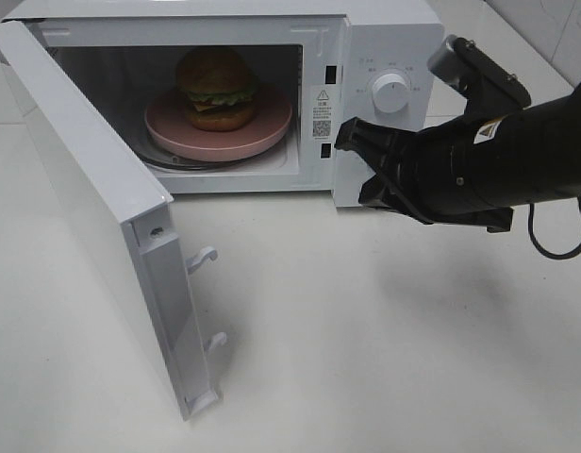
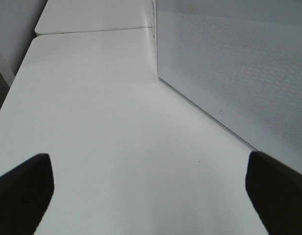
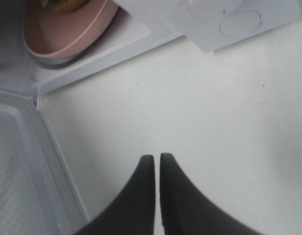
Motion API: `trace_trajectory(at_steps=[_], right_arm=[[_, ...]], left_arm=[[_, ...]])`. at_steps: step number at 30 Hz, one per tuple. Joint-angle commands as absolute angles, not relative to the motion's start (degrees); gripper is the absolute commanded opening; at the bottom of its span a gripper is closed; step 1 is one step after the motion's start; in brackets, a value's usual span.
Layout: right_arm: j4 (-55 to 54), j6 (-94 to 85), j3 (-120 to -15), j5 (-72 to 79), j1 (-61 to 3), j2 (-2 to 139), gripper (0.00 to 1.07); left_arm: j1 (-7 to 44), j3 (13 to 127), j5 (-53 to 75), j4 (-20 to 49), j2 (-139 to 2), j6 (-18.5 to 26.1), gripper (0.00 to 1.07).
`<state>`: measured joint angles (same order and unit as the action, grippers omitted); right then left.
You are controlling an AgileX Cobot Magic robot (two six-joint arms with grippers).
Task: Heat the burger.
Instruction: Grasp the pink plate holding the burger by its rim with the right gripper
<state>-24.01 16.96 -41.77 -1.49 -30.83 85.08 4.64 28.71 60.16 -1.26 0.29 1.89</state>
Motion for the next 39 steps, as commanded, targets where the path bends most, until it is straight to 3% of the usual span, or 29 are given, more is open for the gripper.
trace_trajectory(at_steps=[1,10,16,18,24,39], right_arm=[[-23.3,11.0,-44.1,-8.1,-30.9,84.5,0.06],[-17.6,1.7,-50.2,-23.1,-30.9,84.5,0.08],[-8.7,0.0,-55.3,-33.6,-30.9,84.5,0.10],[-0.8,-2.6,-58.3,-40.0,-30.9,84.5,0.11],[4.1,-7.8,-59.9,-42.6,-30.9,84.5,0.12],[6.0,-58.3,-60.0,-42.1,-30.9,84.5,0.16]], left_arm=[[4.6,28.5,59.6,-1.0,1.7,1.9,1.00],[4.6,28.5,59.6,-1.0,1.7,1.9,1.00],[4.6,28.5,59.6,-1.0,1.7,1.9,1.00],[4.6,28.5,59.6,-1.0,1.7,1.9,1.00],[4.6,28.5,59.6,-1.0,1.7,1.9,1.00],[4.6,28.5,59.6,-1.0,1.7,1.9,1.00]])
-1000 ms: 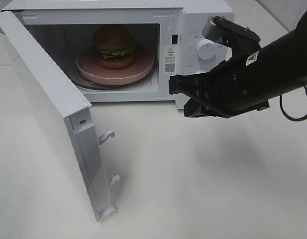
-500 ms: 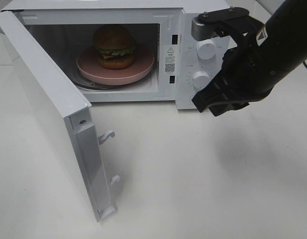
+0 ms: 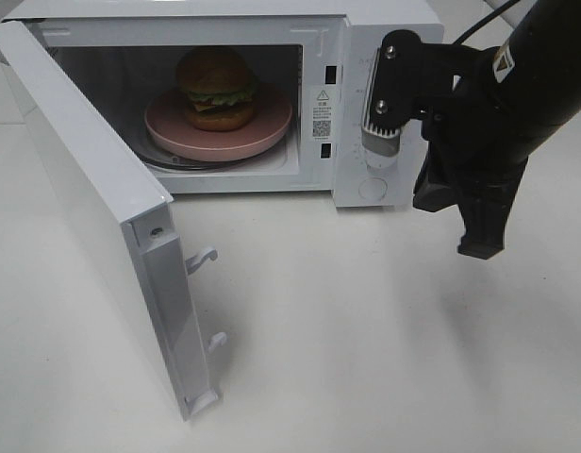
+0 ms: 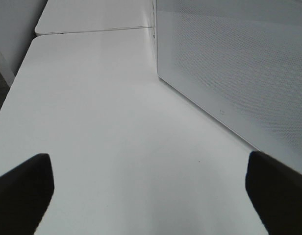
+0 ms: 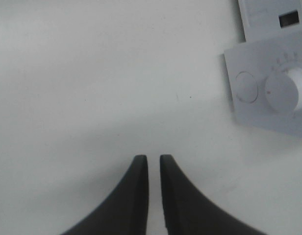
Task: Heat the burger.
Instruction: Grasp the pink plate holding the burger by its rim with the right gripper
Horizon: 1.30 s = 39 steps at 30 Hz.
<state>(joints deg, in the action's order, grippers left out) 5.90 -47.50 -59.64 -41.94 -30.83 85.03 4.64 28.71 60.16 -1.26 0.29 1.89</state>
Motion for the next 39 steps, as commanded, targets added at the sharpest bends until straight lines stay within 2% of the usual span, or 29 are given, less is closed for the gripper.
trace_trajectory(at_steps=[1,3,4,5,6,7,8,9,10,11,12,13,14,15,26,32,39], right_arm=[[6.0,-58.3,-60.0,-42.1,-30.9,84.5,0.16],[6.6,-69.5,-60.0,-42.0,-30.9,84.5,0.27],[6.6,-69.5,-60.0,-42.0,-30.9,84.5,0.27],[7.0,-70.2,-60.0,-42.0,-30.9,84.5,0.33],[7.8,-69.8,-60.0,-42.0,-30.9,84.5,0.46],[7.8,-69.8,-60.0,-42.0,-30.9,84.5,0.46],[7.9,-67.8,-60.0,-42.0,-30.9,84.5,0.60],[7.9,-67.8,-60.0,-42.0,-30.9,84.5,0.60],[7.9,-66.3,-60.0,-42.0,-30.9,84.5,0.68],[8.0,-63.0,-60.0,-41.5,-30.9,84.5,0.84],[8.0,-63.0,-60.0,-41.5,-30.9,84.5,0.84],[8.0,-60.6,-60.0,-40.0,-30.9,84.5,0.95],[8.0,-60.6,-60.0,-40.0,-30.9,84.5,0.95],[8.2,-60.0,-60.0,-39.5,-30.9,84.5,1.00],[14.4,-58.3,-60.3,-35.9,-32.3,87.6,0.99],[17.1,-55.5,-65.3,-34.5,-35.7,93.0,0.98],[17.9,-54.9,-69.6,-33.1,-36.4,98.1,0.97]], left_arm=[[4.6,28.5,59.6,-1.0,1.7,1.9,1.00],[4.6,28.5,59.6,-1.0,1.7,1.9,1.00],[4.6,28.5,59.6,-1.0,1.7,1.9,1.00],[4.6,28.5,59.6,-1.0,1.7,1.9,1.00],[4.6,28.5,59.6,-1.0,1.7,1.9,1.00],[4.6,28.5,59.6,-1.0,1.7,1.9,1.00],[4.6,28.5,59.6,-1.0,1.7,1.9,1.00],[4.6,28.5,59.6,-1.0,1.7,1.9,1.00],[4.6,28.5,59.6,-1.0,1.7,1.9,1.00],[4.6,28.5,59.6,-1.0,1.7,1.9,1.00],[4.6,28.5,59.6,-1.0,1.7,1.9,1.00],[4.6,28.5,59.6,-1.0,1.7,1.9,1.00],[4.6,28.5,59.6,-1.0,1.7,1.9,1.00],[4.6,28.5,59.6,-1.0,1.7,1.9,1.00],[4.6,28.5,59.6,-1.0,1.7,1.9,1.00],[4.6,28.5,59.6,-1.0,1.7,1.9,1.00],[4.6,28.5,59.6,-1.0,1.7,1.9,1.00]])
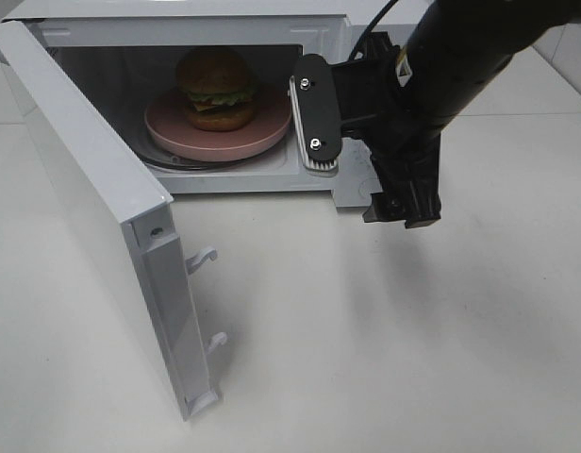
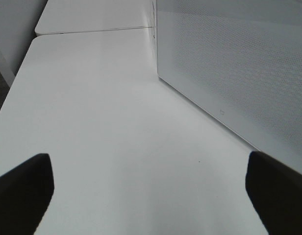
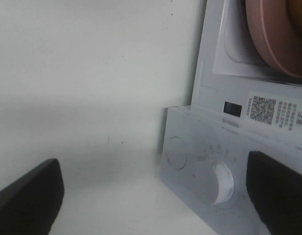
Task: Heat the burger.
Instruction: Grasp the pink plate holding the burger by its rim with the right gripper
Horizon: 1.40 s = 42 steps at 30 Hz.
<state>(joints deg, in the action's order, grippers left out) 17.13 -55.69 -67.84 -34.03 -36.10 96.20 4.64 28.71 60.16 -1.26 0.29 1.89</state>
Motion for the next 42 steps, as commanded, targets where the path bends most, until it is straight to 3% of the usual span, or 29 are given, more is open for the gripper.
trace_trajectory(at_steps=[1,42], right_arm=[[18.4,-54.3,-70.8,-33.0,-36.8,99.5,0.96],[22.8,-49.2,-92.2,-26.9,-39.5,121.8,0.89]], left_arm=[[4.6,28.5,59.6,-1.0,1.7,1.9,1.00],[4.6,28.5,59.6,-1.0,1.7,1.9,1.00]])
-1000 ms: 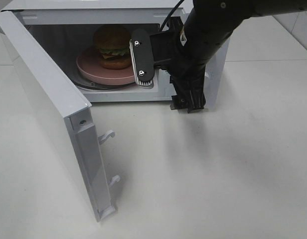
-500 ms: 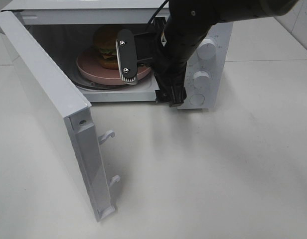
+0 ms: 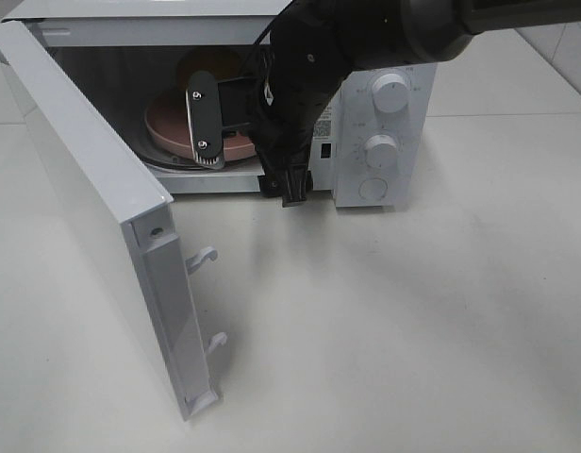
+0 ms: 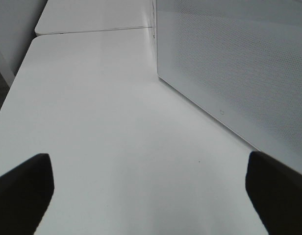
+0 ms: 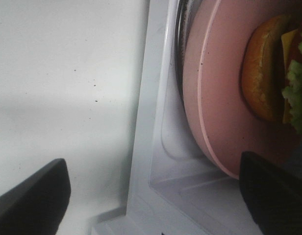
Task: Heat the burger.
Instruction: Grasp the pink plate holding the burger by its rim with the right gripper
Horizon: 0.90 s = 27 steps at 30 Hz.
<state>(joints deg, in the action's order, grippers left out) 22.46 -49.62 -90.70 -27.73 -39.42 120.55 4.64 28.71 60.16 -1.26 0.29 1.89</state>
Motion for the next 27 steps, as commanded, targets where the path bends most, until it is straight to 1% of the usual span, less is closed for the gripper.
trace_trajectory(at_steps=[1,16,27], right_arm=[[22.8,-49.2,-93.2,-26.8,-39.4,122.8,0.89],[22.5,-47.8,-97.7,-25.3,-38.1,128.9,0.86],[22.1,-46.0,-103.8,-24.9,-38.1,134.8,0.84]], left_arm=[[4.6,28.5,59.6,-1.0,1.7,1.9,1.00],[4.6,28.5,59.6,-1.0,1.7,1.9,1.00],[4.6,28.5,59.6,-1.1,1.7,1.9,1.00]])
